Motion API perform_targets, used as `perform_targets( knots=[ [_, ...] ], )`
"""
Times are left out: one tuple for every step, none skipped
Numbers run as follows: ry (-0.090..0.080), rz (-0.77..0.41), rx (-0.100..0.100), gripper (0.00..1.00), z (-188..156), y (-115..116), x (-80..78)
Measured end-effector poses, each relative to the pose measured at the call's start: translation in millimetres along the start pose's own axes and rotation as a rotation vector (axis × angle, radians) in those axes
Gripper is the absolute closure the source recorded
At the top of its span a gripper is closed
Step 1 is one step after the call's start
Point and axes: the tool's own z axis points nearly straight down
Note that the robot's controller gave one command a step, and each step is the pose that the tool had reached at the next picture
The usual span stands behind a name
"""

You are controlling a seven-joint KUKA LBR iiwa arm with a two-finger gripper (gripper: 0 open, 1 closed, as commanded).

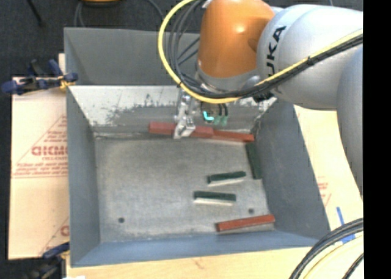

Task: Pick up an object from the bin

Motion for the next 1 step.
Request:
perform_targets(
  knots=[
    [-0.008,0.003,-0.001,1.00,-4.8,-0.5,-1.6]
  ],
)
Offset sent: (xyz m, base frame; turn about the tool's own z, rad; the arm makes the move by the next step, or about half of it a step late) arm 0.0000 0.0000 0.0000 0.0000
